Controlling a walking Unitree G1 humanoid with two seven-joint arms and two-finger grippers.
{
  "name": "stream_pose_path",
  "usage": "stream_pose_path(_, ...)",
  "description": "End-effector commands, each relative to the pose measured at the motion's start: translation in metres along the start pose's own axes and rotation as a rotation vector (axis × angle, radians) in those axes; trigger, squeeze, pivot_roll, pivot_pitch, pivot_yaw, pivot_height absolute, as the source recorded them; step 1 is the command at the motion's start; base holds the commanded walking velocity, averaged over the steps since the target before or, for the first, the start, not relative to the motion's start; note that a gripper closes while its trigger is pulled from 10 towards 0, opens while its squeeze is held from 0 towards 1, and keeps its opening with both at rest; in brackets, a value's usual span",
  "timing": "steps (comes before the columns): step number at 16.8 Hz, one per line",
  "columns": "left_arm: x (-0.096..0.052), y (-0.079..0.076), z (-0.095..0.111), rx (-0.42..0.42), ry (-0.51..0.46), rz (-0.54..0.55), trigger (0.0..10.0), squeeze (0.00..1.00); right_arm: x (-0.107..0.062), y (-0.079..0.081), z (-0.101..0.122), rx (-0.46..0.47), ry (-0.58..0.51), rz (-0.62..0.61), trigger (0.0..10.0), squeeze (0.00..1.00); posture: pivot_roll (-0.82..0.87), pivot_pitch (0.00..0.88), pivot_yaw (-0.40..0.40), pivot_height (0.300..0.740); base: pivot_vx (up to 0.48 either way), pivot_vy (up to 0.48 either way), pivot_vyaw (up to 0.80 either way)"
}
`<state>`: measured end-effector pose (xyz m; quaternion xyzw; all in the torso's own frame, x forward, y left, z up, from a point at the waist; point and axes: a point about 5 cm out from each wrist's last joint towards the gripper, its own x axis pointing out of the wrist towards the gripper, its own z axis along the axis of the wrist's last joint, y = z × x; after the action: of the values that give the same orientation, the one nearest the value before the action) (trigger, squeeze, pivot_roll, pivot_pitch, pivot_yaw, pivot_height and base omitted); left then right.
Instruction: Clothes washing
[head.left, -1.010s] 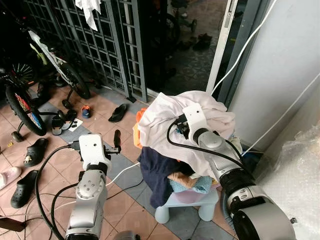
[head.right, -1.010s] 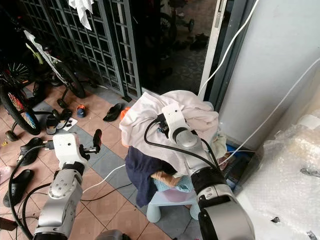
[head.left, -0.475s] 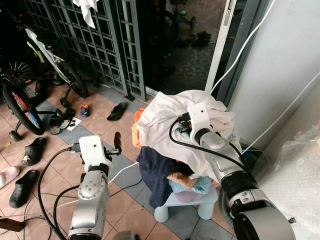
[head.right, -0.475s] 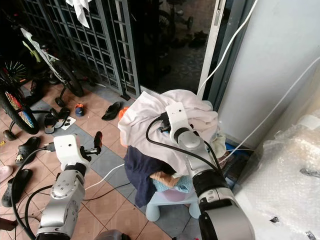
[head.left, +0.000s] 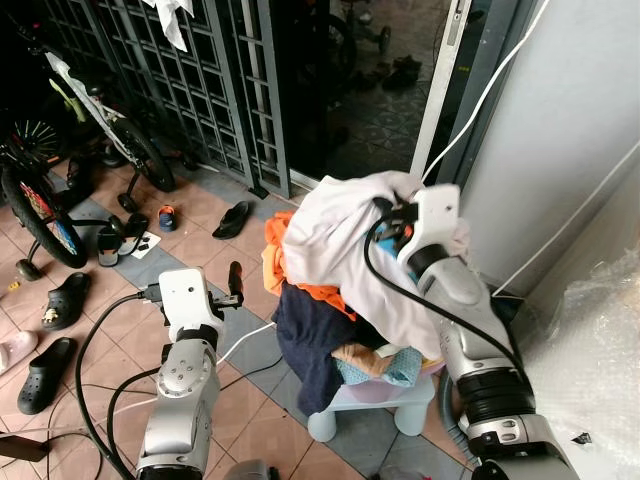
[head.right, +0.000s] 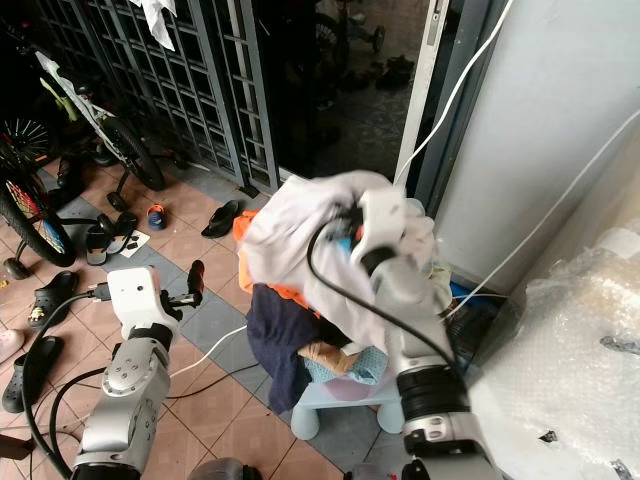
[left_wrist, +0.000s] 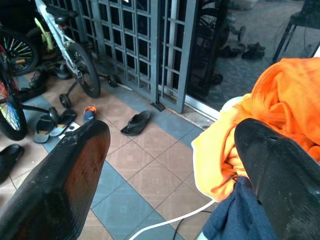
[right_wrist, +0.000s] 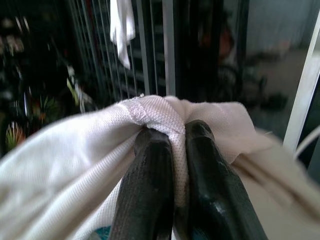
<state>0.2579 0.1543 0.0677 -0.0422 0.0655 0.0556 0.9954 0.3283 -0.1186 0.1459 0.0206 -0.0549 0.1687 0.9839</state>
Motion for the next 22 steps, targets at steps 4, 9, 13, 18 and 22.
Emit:
stream_pose_path(4,0.004,0.003,0.003,0.067,-0.02,0.068,10.0,0.0,-0.014,-0.007,0.038,0.002,-0.127,-0.024,0.0,0.0,-0.07,0.0,0.056,0.74,0.0,0.0,0.0)
stream_pose_path(9,0.011,0.0,0.006,0.083,-0.029,0.044,10.0,0.0,-0.041,-0.005,0.033,-0.041,-0.113,-0.082,10.0,0.0,-0.09,0.0,0.086,0.74,-0.189,0.0,0.0)
stream_pose_path(13,0.012,0.0,0.006,0.086,-0.03,0.04,10.0,0.0,-0.037,-0.01,0.036,-0.069,-0.112,-0.12,10.0,0.0,-0.08,0.0,0.089,0.74,-0.311,0.0,-0.4)
stream_pose_path(18,0.012,0.0,0.007,0.077,-0.051,0.021,10.0,0.0,-0.033,-0.016,0.04,-0.114,-0.133,-0.175,10.0,0.0,-0.07,0.0,0.079,0.74,-0.109,0.0,-0.53)
stream_pose_path(22,0.01,0.002,0.01,0.059,-0.078,-0.007,10.0,0.0,-0.03,-0.012,0.039,-0.122,-0.129,-0.171,10.0,0.0,-0.06,0.0,0.073,0.74,0.0,0.0,0.0)
